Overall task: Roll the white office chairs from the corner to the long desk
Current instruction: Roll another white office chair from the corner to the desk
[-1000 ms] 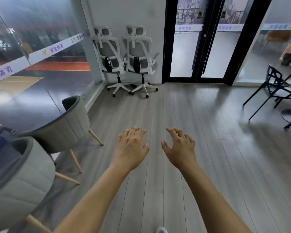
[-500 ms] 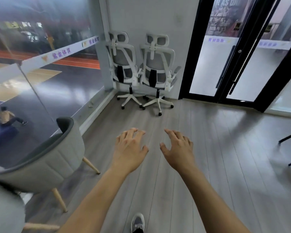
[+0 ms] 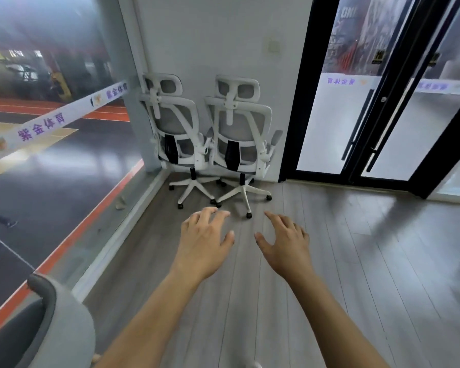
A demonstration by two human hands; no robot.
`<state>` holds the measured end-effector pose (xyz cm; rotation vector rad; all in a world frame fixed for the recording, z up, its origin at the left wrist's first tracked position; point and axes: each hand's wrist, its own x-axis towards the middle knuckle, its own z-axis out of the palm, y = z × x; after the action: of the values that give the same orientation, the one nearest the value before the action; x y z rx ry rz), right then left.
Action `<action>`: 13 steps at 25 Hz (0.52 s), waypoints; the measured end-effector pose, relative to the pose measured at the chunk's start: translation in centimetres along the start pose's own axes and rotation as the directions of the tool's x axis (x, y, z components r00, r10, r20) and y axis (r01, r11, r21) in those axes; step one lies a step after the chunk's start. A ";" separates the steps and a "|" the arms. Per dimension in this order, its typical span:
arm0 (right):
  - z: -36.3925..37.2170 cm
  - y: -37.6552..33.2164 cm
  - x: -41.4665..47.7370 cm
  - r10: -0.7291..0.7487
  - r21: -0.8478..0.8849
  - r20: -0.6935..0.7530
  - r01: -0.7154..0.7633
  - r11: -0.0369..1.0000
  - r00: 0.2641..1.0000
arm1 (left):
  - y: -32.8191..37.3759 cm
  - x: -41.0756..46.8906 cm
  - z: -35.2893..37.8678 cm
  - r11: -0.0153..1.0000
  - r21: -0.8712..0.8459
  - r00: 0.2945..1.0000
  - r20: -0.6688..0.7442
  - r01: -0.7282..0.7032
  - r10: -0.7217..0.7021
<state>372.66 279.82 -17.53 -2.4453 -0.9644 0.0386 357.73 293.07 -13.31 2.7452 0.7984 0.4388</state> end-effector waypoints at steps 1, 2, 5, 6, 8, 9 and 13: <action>1.0 0.7 4.8 0.002 0.006 -0.018 -0.002 1.000 1.000 | -1.1 4.8 1.1 1.000 0.007 1.000 -0.008 0.000 0.000; 1.2 0.9 5.7 -0.002 0.010 -0.039 0.002 1.000 0.999 | -1.8 5.6 1.3 1.000 0.009 0.999 -0.029 0.013 -0.013; 3.8 2.4 15.5 0.009 0.012 -0.034 -0.008 1.000 0.999 | -4.0 14.9 4.0 0.999 0.034 0.999 0.023 0.027 -0.028; 4.7 2.7 19.7 0.012 0.020 -0.030 -0.011 1.000 0.999 | -4.7 18.7 4.7 0.999 0.031 0.999 0.038 0.038 -0.039; 6.0 2.3 27.5 -0.010 0.019 -0.009 0.010 1.000 1.000 | -5.7 25.8 5.2 0.996 0.078 0.998 0.056 0.030 -0.035; 6.4 2.0 31.0 -0.024 0.026 -0.005 0.024 0.999 1.000 | -6.4 28.9 5.4 0.996 0.087 0.999 0.044 0.021 -0.024; 8.6 0.9 42.8 -0.075 0.023 0.000 0.075 0.997 0.997 | -10.2 39.0 7.3 0.994 0.072 0.996 0.024 0.083 -0.085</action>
<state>403.47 310.77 -18.82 -2.3866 -1.0490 0.0245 386.83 321.88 -14.89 2.7628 0.9356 0.3618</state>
